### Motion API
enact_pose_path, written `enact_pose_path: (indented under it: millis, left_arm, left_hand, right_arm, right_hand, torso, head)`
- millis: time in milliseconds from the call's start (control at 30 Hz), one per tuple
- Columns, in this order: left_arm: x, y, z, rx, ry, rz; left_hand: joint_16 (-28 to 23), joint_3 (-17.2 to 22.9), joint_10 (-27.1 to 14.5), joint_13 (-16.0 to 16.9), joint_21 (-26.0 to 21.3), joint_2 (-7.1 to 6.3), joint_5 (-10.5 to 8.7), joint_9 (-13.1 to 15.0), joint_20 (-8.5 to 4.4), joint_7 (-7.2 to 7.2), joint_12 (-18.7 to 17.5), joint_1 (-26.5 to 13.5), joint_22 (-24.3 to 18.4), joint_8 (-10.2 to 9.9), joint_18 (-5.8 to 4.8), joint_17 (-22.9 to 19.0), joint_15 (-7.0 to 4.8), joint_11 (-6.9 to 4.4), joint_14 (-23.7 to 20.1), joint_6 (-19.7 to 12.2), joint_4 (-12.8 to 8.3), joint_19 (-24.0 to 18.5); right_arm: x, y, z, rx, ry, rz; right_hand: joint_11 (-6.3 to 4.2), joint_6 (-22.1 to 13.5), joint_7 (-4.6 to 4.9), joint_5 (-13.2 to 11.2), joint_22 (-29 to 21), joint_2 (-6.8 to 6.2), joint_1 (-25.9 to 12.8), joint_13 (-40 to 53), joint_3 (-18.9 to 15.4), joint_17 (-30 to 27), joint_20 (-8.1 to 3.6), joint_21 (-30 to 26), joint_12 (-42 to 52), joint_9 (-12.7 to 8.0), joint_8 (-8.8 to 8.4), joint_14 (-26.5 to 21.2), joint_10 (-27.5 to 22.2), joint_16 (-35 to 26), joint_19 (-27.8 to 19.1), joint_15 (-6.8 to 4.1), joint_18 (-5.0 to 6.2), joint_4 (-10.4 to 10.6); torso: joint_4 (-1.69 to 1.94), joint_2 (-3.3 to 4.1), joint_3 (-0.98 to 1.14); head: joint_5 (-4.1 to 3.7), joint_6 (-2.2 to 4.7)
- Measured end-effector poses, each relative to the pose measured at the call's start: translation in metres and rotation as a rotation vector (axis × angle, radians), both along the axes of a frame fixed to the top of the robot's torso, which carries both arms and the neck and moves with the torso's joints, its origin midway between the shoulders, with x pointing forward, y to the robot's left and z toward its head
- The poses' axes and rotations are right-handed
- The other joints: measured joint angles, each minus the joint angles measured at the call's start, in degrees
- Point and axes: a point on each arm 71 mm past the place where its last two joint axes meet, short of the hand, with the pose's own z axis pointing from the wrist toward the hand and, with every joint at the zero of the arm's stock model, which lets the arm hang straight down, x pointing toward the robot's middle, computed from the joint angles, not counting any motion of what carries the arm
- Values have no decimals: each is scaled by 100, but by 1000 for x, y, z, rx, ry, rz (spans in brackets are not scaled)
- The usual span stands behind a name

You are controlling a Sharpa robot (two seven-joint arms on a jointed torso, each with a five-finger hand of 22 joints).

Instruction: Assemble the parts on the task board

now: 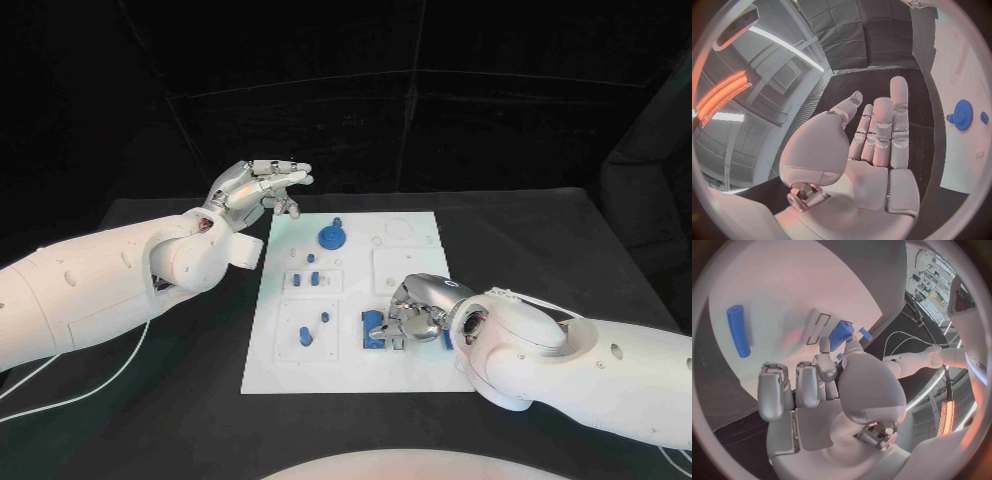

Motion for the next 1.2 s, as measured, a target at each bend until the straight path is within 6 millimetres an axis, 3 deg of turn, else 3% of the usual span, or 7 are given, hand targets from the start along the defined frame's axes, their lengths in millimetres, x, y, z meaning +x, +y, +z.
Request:
enact_pose_path:
  millis: [300, 767, 1033, 1133, 1200]
  left_arm:
    - [0, 0, 0, 0, 1, 0]
    - [0, 1, 0, 1, 2, 0]
    - [0, 1, 0, 2, 2, 0]
    - [0, 2, 0, 2, 3, 1]
    - [0, 2, 0, 3, 3, 3]
  left_hand:
    - [0, 0, 0, 0, 0, 0, 0, 0, 0, 0, 0, 0, 0, 0, 0, 0, 0, 0, 0, 0, 0, 0]
    - [0, 0, 0, 0, 0, 0, 0, 0, 0, 0, 0, 0, 1, 0, 0, 0, 0, 0, 0, 0, 0, 0]
    - [0, 0, 0, 0, 0, 0, 0, 0, 0, 0, 0, 0, 1, 0, 0, 0, 0, 0, 0, 0, 0, 0]
    - [0, 0, 0, -1, 0, 0, 0, 0, 0, 0, 0, 0, 1, 0, 0, 1, 0, 0, 0, 0, 0, 0]
    - [0, 0, 0, -1, 0, 0, 0, 0, 0, 0, 0, 0, 1, 0, 0, 0, 0, 0, 0, 0, 0, 0]
  right_arm:
    - [3, -1, -2, -9, -1, 1]
    - [6, 1, -3, -13, -12, 3]
    - [4, -6, 0, 14, -33, 2]
    - [1, -18, 4, 38, -40, -10]
    - [-2, -31, 7, 53, -43, -29]
  right_hand:
    - [0, 0, 0, 55, 0, 82, 111, 30, -32, 42, 0, 23, 27, 23, 0, 0, 0, 45, 0, 0, 0, -32]
    - [-22, 0, 0, 87, 0, 187, 216, 43, -34, 62, 0, 23, 27, 43, 0, 0, 23, 45, 0, 0, 1, -61]
    - [-22, -74, 33, 230, 0, 219, 185, 47, -110, 48, 1, 23, 27, 50, -5, 0, 22, 45, 0, 1, 0, 15]
    - [60, -407, 136, 399, 0, 323, 290, 28, -143, 38, 1, 23, -36, -21, -238, 13, -3, 45, 0, 14, 0, 0]
    - [171, -683, 255, 537, 0, 431, 462, 26, -123, 70, 39, 23, -39, -114, -475, 18, -17, 45, -12, 110, 0, -67]
  torso:
    - [15, 0, -4]
    - [7, 0, -4]
    - [7, -4, -2]
    - [7, -7, -1]
    - [5, -12, -2]
  head:
    - [-10, -4]
    - [-1, -23]
    - [-13, -12]
    - [-14, -4]
    - [-19, 2]
